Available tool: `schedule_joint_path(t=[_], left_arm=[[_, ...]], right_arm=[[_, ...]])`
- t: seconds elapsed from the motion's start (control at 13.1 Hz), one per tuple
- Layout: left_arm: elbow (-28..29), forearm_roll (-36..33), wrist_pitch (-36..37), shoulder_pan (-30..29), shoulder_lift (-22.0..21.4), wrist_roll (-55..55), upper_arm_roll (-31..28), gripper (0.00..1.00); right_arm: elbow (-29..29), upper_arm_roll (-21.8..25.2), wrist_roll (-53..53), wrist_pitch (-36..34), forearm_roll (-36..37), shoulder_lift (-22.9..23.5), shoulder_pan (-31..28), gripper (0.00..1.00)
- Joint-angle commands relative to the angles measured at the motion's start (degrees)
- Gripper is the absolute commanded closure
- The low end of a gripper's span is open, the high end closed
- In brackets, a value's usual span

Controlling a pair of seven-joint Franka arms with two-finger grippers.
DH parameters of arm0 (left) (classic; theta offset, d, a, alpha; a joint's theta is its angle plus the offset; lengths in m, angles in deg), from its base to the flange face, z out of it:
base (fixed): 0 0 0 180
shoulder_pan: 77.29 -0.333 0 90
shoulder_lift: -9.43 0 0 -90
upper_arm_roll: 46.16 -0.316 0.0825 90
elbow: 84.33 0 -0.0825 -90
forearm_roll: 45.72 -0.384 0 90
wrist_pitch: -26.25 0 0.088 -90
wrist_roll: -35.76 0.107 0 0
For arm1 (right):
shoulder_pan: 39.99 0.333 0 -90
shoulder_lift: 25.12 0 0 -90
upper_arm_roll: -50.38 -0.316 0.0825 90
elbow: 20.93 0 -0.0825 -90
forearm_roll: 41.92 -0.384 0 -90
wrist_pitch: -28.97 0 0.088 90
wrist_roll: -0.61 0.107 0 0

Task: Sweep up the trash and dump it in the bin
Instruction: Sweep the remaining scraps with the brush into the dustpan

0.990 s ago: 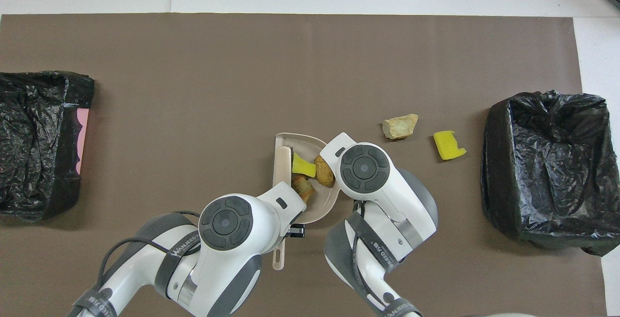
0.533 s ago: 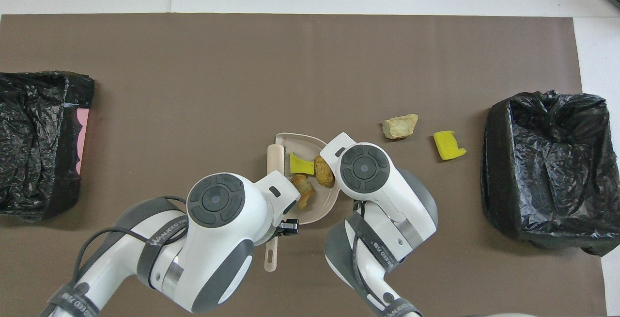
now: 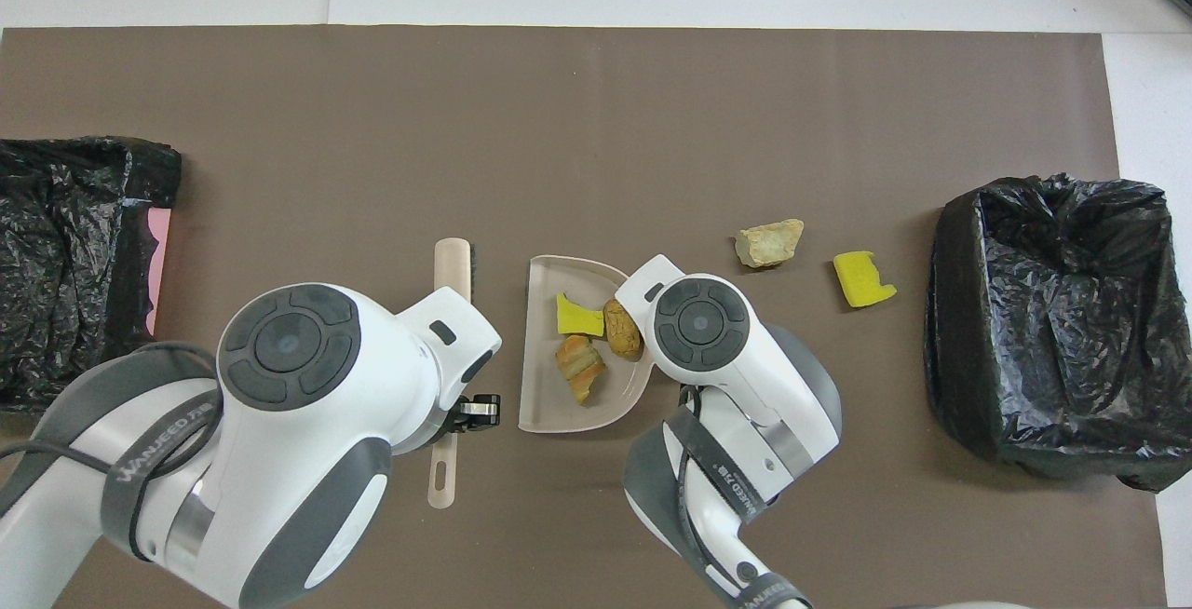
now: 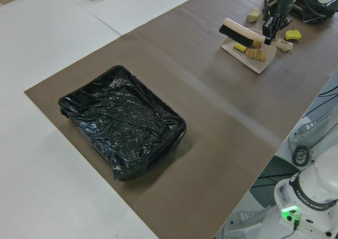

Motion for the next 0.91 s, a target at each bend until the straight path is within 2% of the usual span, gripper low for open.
schedule_joint_path(t=[0.0, 0.23, 0.53, 0.84], left_arm=[[-1.8, -3.1, 2.6, -3.1, -0.6, 2.4, 0.5, 1.00], [-1.5, -3.3, 2.7, -4.2, -0.6, 4.7, 0.5, 1.00], [0.0, -3.2, 2.7, -4.2, -1.5, 4.7, 0.5, 1.00], [8.0, -2.4, 1.4, -3.2, -7.4, 3.9, 1.0, 1.00]], right_arm=[[-0.9, -0.5, -0.6, -0.6, 0.8, 1.4, -0.3, 1.00], [-2.5, -0.5, -1.4, -1.6, 0.8, 1.1, -2.0, 1.00], [-6.9, -0.5, -6.6, -6.6, 0.2, 0.9, -6.0, 1.00], [-9.7, -0.5, -12.8, -10.2, -0.1, 0.0, -10.7, 1.00]])
